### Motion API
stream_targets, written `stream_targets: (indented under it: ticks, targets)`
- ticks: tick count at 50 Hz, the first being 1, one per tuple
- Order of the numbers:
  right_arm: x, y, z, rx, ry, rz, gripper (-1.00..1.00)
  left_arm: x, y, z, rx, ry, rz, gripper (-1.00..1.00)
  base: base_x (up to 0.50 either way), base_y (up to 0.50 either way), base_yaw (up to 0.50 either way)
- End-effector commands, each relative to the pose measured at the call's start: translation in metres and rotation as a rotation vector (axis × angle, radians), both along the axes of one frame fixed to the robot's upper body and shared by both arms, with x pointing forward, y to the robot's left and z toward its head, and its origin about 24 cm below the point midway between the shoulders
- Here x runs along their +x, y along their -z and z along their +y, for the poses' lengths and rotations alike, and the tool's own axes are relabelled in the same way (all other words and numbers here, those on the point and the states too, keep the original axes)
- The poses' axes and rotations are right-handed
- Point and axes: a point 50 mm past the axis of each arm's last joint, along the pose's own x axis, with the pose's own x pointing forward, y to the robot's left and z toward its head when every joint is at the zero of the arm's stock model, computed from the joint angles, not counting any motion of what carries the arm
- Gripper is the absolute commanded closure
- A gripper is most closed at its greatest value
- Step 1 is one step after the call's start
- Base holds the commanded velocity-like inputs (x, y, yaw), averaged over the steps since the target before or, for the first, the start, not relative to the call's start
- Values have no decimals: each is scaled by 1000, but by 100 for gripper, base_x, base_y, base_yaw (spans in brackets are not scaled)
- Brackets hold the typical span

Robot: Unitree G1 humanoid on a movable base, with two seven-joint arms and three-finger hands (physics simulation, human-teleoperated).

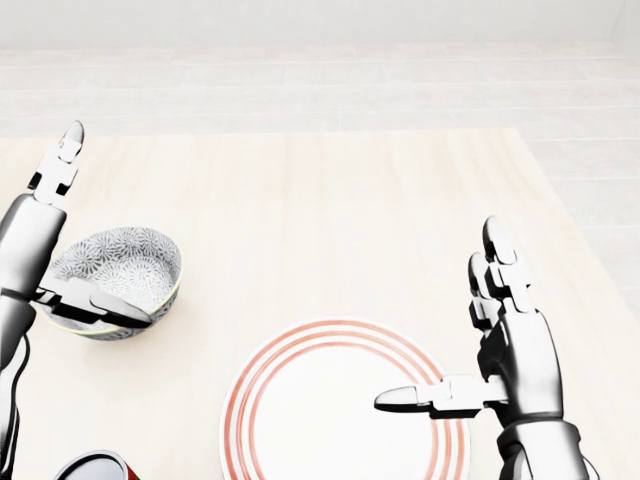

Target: Put the bowl on the plate.

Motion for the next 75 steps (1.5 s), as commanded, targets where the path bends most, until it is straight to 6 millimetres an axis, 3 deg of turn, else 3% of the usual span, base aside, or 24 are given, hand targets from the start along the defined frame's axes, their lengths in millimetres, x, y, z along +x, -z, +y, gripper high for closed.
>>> stream_targets:
  ticks: [1, 9, 23, 54, 75]
  targets:
    - [2, -4, 0, -1, -4, -18, -100, 19, 3, 16, 139, -77, 82, -100, 0, 0, 0]
    - [0, -6, -1, 0, 0, -25, -100, 28, 18, 26, 233, -146, 160, -100, 0, 0, 0]
    - [-2, -3, -1, -1, 3, -13, -100, 40, 40, 22, 410, -139, 172, -100, 0, 0, 0]
    - [-6, 3, -2, -2, 8, 13, -100, 34, 78, 6, 452, -99, 241, -100, 0, 0, 0]
    - [-3, -6, -1, -13, -3, -24, -100, 31, 95, 19, 492, -146, 292, -100, 0, 0, 0]
